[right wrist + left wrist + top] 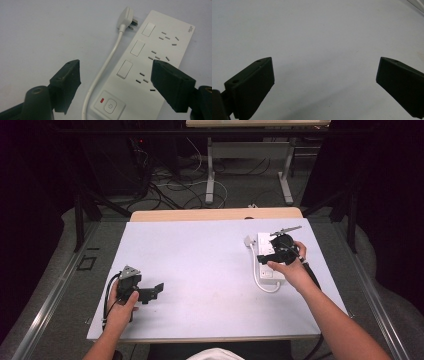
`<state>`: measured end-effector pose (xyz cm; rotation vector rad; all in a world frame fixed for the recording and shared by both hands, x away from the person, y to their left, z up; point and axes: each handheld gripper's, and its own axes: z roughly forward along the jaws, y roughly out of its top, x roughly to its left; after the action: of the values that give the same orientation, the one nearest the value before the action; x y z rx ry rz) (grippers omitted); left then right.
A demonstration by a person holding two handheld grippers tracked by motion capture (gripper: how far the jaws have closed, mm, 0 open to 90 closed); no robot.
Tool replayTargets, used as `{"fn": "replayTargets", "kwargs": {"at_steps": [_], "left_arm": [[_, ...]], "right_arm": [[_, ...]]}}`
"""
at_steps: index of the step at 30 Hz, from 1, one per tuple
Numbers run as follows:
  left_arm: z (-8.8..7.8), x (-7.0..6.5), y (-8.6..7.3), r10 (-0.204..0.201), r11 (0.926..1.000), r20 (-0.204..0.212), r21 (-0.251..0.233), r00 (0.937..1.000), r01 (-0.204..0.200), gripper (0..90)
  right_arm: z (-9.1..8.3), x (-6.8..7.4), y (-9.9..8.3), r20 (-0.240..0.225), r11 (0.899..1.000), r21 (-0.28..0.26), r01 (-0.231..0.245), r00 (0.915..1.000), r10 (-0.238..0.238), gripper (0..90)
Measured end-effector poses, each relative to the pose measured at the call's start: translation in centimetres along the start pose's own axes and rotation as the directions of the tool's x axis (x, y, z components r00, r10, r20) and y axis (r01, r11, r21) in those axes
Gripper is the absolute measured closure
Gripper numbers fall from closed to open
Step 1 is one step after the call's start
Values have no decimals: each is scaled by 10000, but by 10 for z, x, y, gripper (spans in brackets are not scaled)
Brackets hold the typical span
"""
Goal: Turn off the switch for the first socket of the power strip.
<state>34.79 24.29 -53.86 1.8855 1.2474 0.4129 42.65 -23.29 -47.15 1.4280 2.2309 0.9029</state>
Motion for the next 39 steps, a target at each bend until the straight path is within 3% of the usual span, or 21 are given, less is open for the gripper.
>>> {"fn": "replayTargets", "kwargs": {"at_steps": [11, 16, 39], "left_arm": [[-1, 0, 0, 11, 9999, 45, 102, 10000, -12, 17], [-1, 0, 0, 0, 10000, 36, 98, 10000, -1, 17], [0, 0, 0, -24, 10000, 26, 87, 10000, 24, 17]], "right_arm": [[-14, 1, -9, 169, 9998, -216, -13, 9999, 17, 154], [-17, 0, -15, 454, 9998, -184, 64, 9990, -56, 135], [-36, -1, -43, 541, 9978, -649, 117, 9985, -82, 0]]}}
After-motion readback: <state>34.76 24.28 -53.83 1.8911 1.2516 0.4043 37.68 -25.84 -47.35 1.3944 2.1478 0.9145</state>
